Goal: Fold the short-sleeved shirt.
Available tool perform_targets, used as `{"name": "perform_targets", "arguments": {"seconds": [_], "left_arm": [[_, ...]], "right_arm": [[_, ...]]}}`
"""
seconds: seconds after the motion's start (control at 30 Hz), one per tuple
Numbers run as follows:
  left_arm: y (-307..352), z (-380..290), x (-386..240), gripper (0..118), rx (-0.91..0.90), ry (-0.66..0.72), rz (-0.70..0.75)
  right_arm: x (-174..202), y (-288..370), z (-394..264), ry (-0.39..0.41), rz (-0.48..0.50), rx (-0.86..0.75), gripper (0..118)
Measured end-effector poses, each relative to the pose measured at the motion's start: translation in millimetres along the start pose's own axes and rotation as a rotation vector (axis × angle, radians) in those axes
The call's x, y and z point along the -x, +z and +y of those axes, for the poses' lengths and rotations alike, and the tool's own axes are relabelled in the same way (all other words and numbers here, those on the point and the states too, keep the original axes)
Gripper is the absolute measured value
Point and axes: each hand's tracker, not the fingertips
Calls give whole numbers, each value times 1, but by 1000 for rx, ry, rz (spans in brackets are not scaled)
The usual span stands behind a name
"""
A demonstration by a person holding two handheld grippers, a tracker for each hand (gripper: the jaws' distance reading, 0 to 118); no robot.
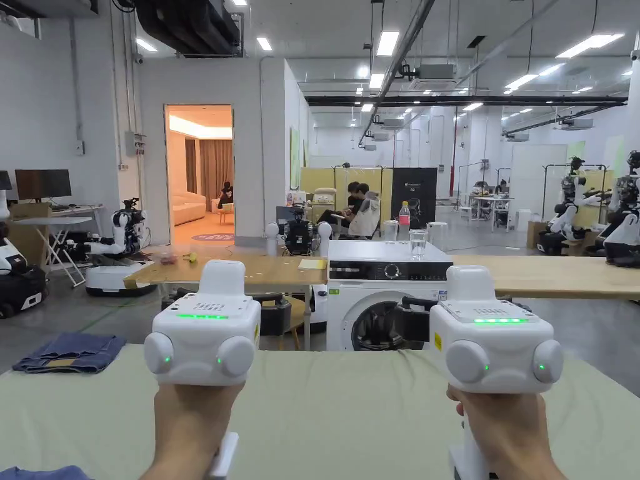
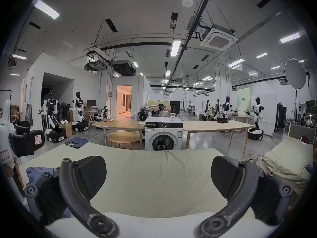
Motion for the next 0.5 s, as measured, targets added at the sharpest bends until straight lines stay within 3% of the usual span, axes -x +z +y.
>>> {"name": "perform_targets", "arguments": {"seconds": [0.5], "left_arm": [[0, 0, -2, 118, 3, -19, -1]], "right_arm": [[5, 1, -1, 13, 15, 0, 118]]}}
